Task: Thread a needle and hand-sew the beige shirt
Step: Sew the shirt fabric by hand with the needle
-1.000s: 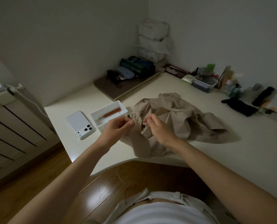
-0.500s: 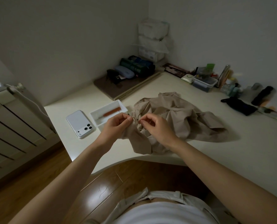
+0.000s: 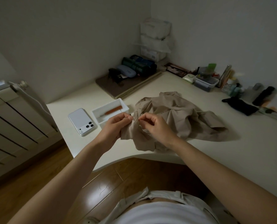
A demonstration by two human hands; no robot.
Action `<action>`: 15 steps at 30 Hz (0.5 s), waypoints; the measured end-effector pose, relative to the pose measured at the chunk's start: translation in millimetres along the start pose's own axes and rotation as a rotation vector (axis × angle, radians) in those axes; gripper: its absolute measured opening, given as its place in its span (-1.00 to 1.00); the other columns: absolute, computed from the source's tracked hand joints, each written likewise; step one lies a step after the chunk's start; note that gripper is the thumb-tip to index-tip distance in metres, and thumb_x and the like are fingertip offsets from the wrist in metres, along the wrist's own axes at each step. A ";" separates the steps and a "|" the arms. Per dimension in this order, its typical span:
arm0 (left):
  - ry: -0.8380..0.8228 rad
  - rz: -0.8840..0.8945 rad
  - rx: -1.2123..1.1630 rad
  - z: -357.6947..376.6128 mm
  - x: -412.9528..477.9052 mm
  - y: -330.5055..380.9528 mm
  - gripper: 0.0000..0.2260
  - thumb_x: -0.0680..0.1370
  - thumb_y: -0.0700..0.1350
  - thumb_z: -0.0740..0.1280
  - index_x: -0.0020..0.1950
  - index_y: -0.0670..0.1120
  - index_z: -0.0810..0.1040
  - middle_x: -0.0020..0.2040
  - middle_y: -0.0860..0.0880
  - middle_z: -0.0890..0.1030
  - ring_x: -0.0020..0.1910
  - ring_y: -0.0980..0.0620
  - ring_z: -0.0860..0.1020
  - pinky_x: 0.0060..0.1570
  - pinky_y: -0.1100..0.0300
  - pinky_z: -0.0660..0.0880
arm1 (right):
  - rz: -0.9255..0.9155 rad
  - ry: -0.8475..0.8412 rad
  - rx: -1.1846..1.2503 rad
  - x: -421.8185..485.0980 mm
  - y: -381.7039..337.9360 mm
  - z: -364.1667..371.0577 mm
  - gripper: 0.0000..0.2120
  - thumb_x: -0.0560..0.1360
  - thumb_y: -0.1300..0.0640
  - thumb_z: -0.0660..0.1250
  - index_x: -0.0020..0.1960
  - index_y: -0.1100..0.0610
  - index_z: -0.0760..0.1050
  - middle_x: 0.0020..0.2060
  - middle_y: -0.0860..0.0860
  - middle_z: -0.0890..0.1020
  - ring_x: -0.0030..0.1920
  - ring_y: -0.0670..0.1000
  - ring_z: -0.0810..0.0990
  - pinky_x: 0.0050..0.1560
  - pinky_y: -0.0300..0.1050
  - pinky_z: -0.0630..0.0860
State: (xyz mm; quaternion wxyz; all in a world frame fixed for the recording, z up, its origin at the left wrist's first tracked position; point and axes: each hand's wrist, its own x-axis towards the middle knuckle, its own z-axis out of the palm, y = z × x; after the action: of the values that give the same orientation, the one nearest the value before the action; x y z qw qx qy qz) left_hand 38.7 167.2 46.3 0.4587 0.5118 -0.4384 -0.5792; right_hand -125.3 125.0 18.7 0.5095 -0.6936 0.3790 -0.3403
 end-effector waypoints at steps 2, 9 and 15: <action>-0.013 -0.016 -0.008 -0.2 -0.4 -0.7 -0.85 0.59 -0.19 0.23 -0.15 -0.13 0.52 -0.28 -0.03 0.57 -0.32 0.08 0.50 -0.37 0.29 0.44 | 0.002 -0.017 0.009 -0.9 -0.2 0.6 -0.89 0.56 0.20 0.26 0.01 0.14 0.56 -0.14 0.01 0.62 -0.07 -0.04 0.59 0.05 -0.15 0.57; -0.054 -0.061 -0.088 1.6 -3.1 -4.7 -0.91 0.45 -0.11 0.30 -0.18 -0.12 0.54 -0.30 -0.04 0.59 -0.37 0.08 0.53 -0.44 0.30 0.46 | 0.035 -0.062 0.109 -5.3 0.1 2.4 -0.88 0.57 0.19 0.26 0.02 0.09 0.57 -0.06 0.07 0.64 0.04 0.03 0.61 0.13 -0.07 0.57; -0.018 -0.054 -0.076 6.6 -6.7 -9.9 -0.84 0.59 -0.16 0.23 -0.17 -0.12 0.52 -0.30 -0.02 0.59 -0.37 0.12 0.52 -0.42 0.32 0.47 | 0.081 -0.066 0.114 -9.9 3.9 6.6 -0.87 0.58 0.15 0.25 0.07 0.12 0.55 -0.05 0.07 0.63 0.02 0.02 0.60 0.09 -0.08 0.56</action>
State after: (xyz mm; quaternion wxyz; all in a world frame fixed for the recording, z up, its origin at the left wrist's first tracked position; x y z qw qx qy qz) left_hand 31.6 175.9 38.5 0.4583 0.5004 -0.4061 -0.6121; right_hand -125.1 135.9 12.4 0.5736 -0.6585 0.3697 -0.3173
